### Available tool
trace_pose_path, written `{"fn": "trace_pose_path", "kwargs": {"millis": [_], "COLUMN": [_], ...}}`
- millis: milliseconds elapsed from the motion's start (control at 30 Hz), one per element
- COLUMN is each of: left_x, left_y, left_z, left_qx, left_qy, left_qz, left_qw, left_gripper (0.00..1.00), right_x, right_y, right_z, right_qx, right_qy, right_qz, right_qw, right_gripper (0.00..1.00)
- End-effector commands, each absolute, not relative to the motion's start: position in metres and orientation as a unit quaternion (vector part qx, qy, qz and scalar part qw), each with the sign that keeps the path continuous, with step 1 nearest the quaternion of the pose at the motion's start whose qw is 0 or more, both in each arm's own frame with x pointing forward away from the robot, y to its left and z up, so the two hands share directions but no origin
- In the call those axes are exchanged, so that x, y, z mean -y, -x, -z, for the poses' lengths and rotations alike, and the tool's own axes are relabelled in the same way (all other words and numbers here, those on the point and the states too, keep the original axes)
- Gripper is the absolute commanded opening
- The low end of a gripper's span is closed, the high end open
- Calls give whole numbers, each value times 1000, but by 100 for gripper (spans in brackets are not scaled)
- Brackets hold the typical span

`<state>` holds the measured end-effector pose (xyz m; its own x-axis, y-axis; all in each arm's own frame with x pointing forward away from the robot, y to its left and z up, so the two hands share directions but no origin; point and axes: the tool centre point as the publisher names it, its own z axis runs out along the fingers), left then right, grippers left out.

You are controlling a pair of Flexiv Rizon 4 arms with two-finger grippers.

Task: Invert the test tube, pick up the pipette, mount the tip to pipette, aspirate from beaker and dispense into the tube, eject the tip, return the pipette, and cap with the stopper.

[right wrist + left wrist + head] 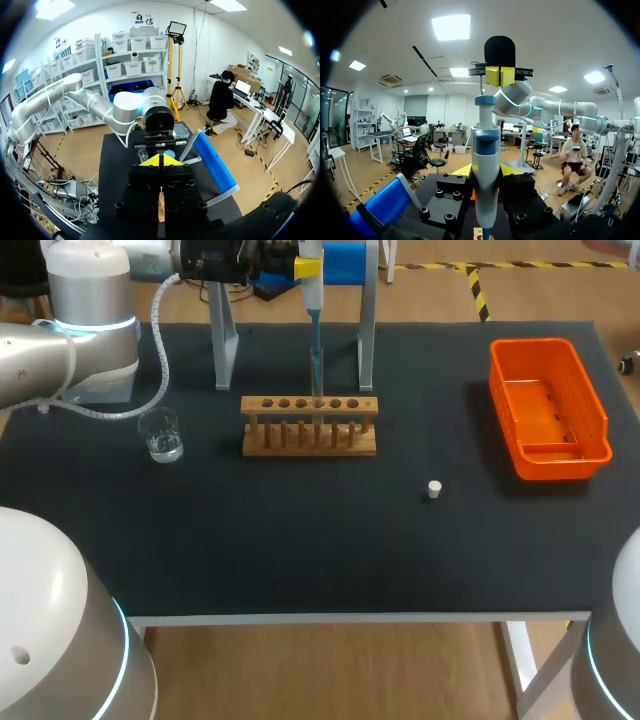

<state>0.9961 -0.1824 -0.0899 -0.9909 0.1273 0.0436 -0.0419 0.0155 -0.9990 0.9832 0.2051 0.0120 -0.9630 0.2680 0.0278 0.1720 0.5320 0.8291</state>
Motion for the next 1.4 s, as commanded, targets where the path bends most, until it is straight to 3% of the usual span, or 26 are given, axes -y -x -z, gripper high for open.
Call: {"fn": "trace_pose_path", "kwargs": {"millis": [33,1400], "left_x": [183,183], "left_y": [-996,-996], "left_z": [90,90], "left_qx": [710,710], "left_qy": [31,31], "left_qz": [-701,-701], "left_qw": [61,61], "left_gripper": [0,0], "right_x": [-214,-235], "right_y": [-993,-1003], "right_z": [-11,8], "right_qx": [-873,-880], "right_qy": [-122,-122], "right_qz": [-470,-458], "right_qw": [44,29], "right_gripper": [0,0]}}
